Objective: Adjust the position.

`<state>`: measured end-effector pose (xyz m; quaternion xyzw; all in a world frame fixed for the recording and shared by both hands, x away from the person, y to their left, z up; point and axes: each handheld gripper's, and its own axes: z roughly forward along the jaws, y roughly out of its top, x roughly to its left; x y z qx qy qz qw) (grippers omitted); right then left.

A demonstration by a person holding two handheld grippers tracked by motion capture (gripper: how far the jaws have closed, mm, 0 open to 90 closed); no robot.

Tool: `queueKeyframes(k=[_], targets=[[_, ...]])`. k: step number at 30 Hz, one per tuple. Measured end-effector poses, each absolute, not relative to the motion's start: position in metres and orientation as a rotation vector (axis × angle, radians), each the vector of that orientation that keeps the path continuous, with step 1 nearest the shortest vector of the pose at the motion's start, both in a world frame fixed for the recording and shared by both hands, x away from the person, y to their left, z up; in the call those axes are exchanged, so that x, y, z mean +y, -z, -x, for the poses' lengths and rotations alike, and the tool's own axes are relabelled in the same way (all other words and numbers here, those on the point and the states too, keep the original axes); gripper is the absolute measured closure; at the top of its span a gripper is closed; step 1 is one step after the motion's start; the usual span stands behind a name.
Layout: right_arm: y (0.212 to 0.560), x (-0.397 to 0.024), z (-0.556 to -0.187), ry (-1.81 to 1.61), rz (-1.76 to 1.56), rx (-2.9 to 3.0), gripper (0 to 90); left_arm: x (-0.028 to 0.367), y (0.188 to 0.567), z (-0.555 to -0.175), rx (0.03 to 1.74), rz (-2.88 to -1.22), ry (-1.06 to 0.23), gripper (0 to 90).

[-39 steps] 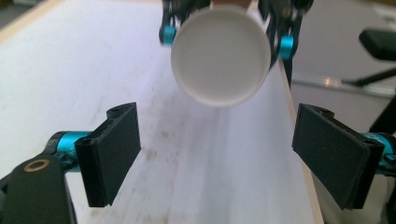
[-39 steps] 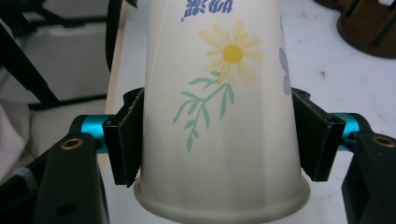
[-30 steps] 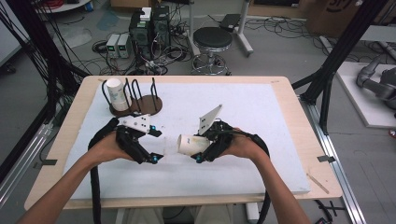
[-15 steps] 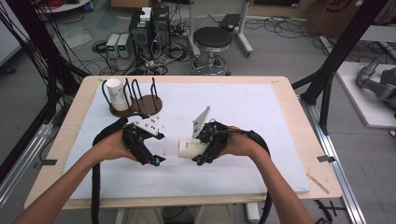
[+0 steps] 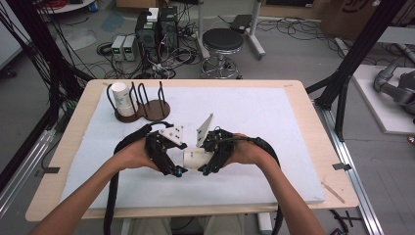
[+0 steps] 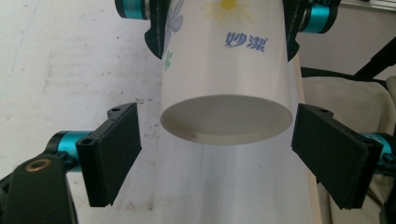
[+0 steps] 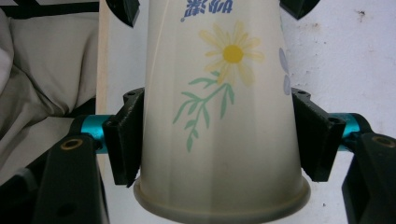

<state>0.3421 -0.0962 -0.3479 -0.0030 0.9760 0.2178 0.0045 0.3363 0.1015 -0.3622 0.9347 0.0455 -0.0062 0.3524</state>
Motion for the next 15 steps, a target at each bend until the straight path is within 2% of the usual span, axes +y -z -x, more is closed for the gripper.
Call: queueKeyframes(k=[8, 12, 15], targets=[[0.3485, -0.0949, -0.3417, -0.696, 0.019, 3.061, 29.2, 0.0949, 0.3638, -0.3352, 0.123, -2.419, 0.025, 16.8], [0.3477, -0.0949, -0.3418, -0.705, 0.02, 3.063, 29.2, 0.0924, 0.3655, -0.3355, 0.109, -2.438, 0.043, 21.7], [0.3477, -0.0949, -0.3424, -0.701, 0.024, 3.059, 29.2, 0.0915, 0.366, -0.3358, 0.102, -2.433, 0.055, 31.2]])
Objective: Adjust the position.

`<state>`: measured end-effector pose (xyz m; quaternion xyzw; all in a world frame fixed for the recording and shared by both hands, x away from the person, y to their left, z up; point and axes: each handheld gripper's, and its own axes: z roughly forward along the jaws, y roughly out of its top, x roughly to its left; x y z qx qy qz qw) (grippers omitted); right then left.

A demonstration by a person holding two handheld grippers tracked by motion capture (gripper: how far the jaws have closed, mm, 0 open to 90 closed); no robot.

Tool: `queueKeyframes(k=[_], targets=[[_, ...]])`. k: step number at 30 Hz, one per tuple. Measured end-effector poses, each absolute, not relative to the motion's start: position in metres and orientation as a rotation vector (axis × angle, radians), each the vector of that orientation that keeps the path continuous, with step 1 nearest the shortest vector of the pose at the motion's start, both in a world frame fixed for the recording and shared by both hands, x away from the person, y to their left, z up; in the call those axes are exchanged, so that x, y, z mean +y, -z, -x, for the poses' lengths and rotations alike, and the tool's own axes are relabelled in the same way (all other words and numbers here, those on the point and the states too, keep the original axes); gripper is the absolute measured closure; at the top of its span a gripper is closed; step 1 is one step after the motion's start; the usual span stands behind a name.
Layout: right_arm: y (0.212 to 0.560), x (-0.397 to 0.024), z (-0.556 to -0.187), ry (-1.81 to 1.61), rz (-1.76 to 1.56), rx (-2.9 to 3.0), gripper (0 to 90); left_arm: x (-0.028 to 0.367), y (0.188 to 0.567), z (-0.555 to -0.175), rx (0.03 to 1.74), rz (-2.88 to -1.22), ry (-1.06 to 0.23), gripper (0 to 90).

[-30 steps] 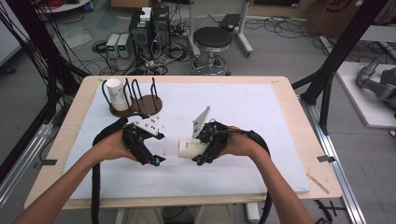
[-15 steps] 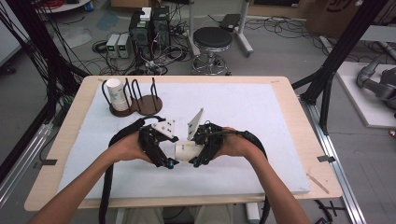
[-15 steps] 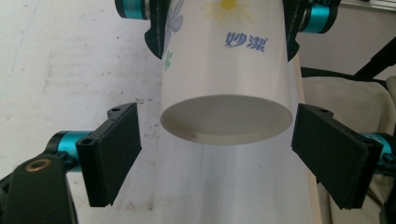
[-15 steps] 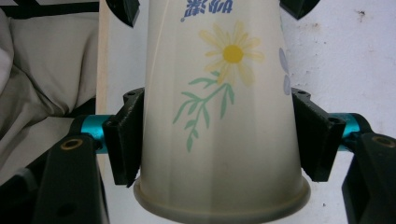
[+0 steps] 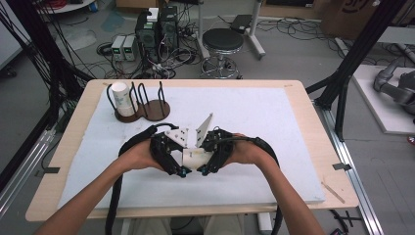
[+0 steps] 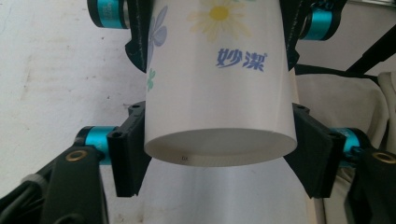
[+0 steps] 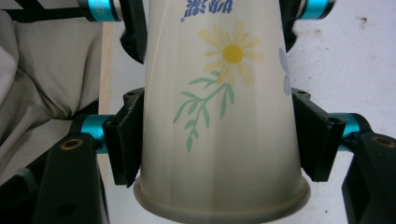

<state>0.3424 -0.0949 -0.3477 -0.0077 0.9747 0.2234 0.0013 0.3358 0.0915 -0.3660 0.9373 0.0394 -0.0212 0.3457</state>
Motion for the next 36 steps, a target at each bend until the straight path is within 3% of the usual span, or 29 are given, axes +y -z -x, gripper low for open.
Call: queueKeyframes(k=[12, 15, 16, 20, 36], targets=[[0.35, -0.094, -0.343, -0.701, 0.029, 3.068, 29.2, 0.091, 0.367, -0.336, 0.115, -2.446, 0.046, 36.4], [0.351, -0.094, -0.344, -0.71, 0.029, 3.078, 25.3, 0.091, 0.367, -0.335, 0.102, -2.453, 0.038, 36.4], [0.351, -0.094, -0.344, -0.726, 0.027, 3.06, 18.4, 0.091, 0.368, -0.335, 0.103, -2.455, 0.037, 36.4], [0.347, -0.096, -0.345, -0.783, 0.024, 3.05, 15.2, 0.091, 0.369, -0.336, 0.106, -2.459, 0.036, 36.5], [0.331, -0.109, -0.348, -0.992, -0.021, 2.979, 15.3, 0.098, 0.377, -0.331, 0.119, -2.429, 0.029, 36.5]])
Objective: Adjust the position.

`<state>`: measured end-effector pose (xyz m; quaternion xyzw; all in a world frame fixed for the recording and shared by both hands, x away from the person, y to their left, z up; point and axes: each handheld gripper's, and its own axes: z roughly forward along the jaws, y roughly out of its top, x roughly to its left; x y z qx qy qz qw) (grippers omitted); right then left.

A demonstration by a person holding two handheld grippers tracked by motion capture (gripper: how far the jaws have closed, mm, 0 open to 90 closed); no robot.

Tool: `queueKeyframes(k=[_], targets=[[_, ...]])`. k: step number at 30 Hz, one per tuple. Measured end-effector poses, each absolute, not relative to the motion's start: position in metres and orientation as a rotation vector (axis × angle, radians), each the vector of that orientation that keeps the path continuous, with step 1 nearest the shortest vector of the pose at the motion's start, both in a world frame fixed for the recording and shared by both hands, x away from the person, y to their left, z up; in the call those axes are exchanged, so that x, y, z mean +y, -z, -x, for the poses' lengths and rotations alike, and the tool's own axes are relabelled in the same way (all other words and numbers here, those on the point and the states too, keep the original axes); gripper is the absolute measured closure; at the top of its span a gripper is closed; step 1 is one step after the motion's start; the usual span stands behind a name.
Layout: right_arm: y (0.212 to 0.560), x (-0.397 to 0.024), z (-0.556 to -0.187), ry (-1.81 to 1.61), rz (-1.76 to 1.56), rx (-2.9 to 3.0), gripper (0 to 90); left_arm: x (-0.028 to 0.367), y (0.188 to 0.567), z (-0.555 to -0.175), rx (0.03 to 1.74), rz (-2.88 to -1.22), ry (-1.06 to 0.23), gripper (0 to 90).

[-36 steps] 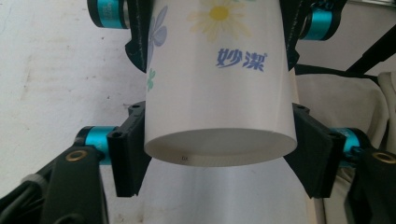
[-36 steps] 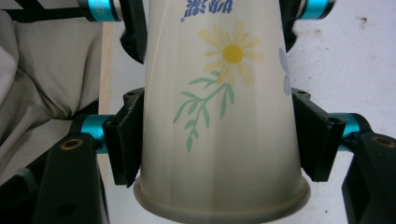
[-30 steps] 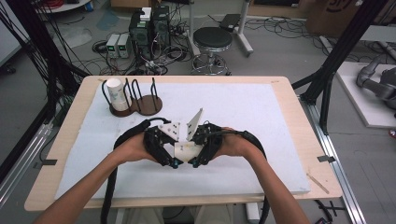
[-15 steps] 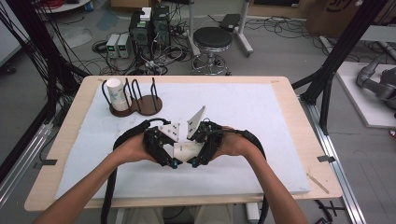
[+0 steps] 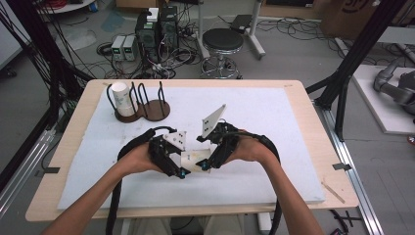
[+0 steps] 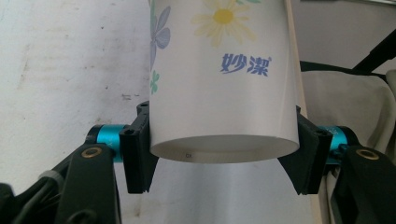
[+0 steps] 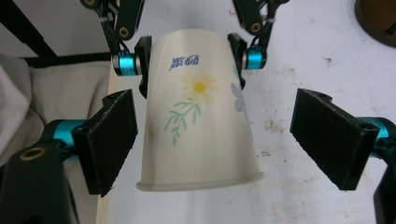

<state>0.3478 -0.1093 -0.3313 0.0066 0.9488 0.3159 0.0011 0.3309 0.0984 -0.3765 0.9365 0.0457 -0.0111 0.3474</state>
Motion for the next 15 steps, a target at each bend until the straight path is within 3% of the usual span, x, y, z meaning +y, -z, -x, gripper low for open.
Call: queueKeyframes(k=[15], targets=[[0.34, -0.14, -0.348, -1.277, -0.117, 2.87, 15.3, 0.144, 0.384, -0.322, 0.197, -2.139, -0.016, 36.5]])
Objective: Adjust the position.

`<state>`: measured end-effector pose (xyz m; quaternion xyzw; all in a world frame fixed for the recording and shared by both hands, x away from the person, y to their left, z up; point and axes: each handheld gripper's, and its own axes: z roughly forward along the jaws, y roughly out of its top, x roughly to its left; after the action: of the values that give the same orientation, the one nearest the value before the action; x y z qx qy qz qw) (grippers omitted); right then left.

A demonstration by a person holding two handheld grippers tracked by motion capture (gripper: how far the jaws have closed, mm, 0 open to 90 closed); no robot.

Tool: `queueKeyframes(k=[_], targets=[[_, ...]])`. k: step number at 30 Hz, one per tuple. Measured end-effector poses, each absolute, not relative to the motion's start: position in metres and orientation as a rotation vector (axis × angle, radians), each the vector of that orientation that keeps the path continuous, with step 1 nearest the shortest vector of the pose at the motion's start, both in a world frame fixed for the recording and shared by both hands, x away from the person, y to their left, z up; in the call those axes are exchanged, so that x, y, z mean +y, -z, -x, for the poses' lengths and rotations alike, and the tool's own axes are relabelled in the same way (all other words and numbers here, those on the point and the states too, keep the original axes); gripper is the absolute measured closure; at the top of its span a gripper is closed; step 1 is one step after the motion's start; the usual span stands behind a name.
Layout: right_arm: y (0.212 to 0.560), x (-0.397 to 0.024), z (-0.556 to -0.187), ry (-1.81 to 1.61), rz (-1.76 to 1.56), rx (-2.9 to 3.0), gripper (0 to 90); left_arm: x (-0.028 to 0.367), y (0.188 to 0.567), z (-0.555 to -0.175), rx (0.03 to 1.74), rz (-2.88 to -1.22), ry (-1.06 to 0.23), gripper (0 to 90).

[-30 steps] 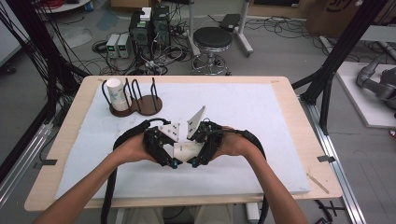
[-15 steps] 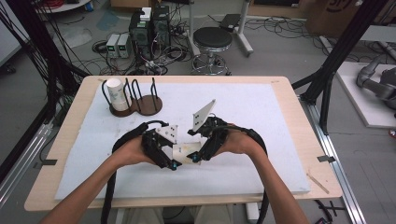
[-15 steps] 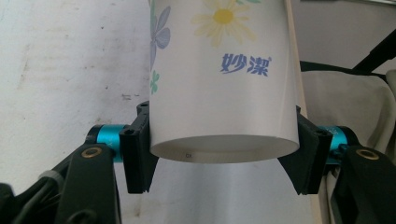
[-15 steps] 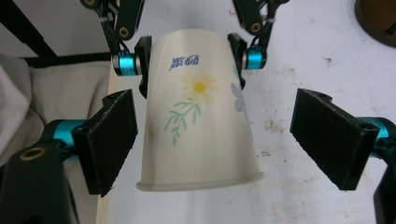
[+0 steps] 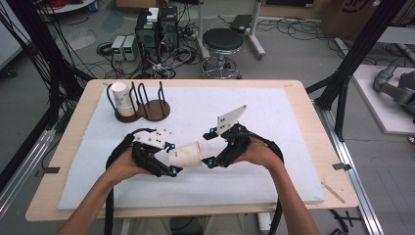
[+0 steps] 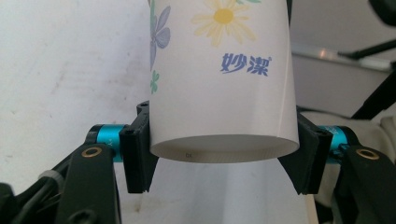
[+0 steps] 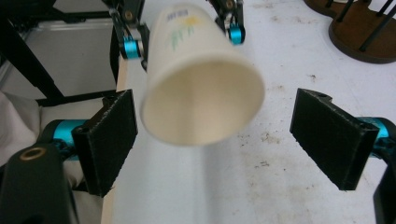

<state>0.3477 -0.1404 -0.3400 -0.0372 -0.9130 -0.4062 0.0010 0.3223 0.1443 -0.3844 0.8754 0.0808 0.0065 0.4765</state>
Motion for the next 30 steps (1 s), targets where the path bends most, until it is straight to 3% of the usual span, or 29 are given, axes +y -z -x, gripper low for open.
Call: queueKeyframes(k=[12, 30], targets=[[0.356, -0.149, -0.346, 1.427, 0.161, -2.772, 15.5, 0.162, 0.39, -0.317, 0.233, -1.898, -0.034, 36.4], [0.373, -0.14, -0.346, 1.493, 0.165, -2.695, 16.0, 0.158, 0.396, -0.317, 0.235, -1.807, -0.038, 36.4]])
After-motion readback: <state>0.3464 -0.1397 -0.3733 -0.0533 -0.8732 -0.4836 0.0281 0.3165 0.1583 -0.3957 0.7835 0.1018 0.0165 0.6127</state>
